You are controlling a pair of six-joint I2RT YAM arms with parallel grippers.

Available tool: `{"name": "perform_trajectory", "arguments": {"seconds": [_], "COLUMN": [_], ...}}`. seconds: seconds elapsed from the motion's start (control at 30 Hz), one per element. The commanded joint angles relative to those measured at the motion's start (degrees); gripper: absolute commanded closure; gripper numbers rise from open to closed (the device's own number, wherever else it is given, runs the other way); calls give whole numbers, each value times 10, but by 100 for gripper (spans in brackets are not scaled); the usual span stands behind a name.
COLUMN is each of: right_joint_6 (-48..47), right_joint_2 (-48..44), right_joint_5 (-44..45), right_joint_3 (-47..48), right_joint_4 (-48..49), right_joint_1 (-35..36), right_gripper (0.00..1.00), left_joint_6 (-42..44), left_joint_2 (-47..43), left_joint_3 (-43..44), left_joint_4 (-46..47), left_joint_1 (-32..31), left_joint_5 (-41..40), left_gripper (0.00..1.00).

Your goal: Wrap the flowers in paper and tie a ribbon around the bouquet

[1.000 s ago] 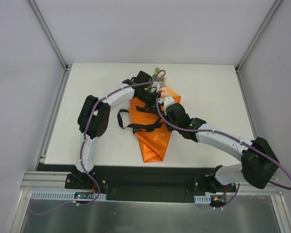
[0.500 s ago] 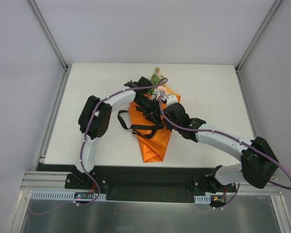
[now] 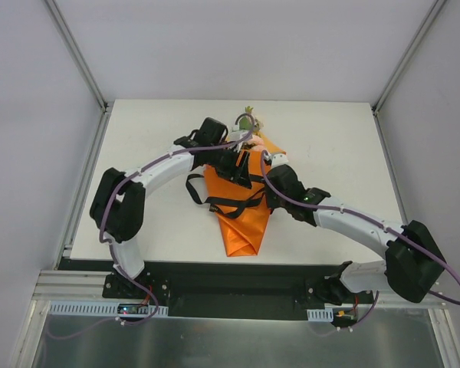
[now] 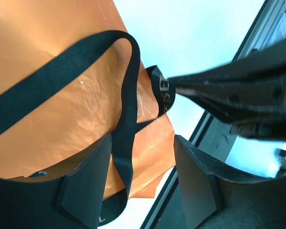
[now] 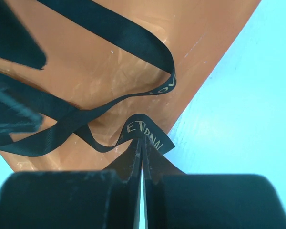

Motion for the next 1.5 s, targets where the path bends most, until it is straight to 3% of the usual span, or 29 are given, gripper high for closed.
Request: {"name": "perform_trajectory", "arguments": {"seconds": [0.0,0.13,0.23,0.57,0.8,0.9,1.03,1.07,1.13,1.33,1.47], "right_joint_6": [26,33,41,55,81,87,77,73,59,-4,-34], "right_joint_2": [-27,-27,-24,-18,-16,-13,-3,-1,4,36,62], "right_joint_5": [-14,-41,-73,-143,-187,-188,-173,-169,-142,-82,-63], "right_joint_3": [-6,-5,0,5,16,20,32,34,39,55,75], "right_joint_4": [-7,-1,6,10,16,13,1,-1,-6,-2,2], "right_joint_1": [-17,-41,-61,-88,-100,-104,-108,-107,-108,-109,-113], "right_gripper": [99,99,99,99,99,99,99,99,99,99,99], "left_joint_6": [52,103,146,304,340,336,328,319,290,219,156], "left_joint_2": [-86,-104,-110,-85,-47,-39,-26,-25,-28,-22,13], "left_joint_3": [-131,-213,-250,-267,-253,-238,-193,-186,-175,-127,-100], "left_joint_4": [184,317,401,455,436,420,342,328,297,177,151], "left_joint_1": [-11,-26,-54,-116,-118,-117,-110,-108,-92,-68,-50], "left_joint_5": [-18,24,-12,-176,-134,-118,-73,-66,-22,113,202], "left_gripper": [44,37,36,35,40,47,72,87,99,100,100]}}
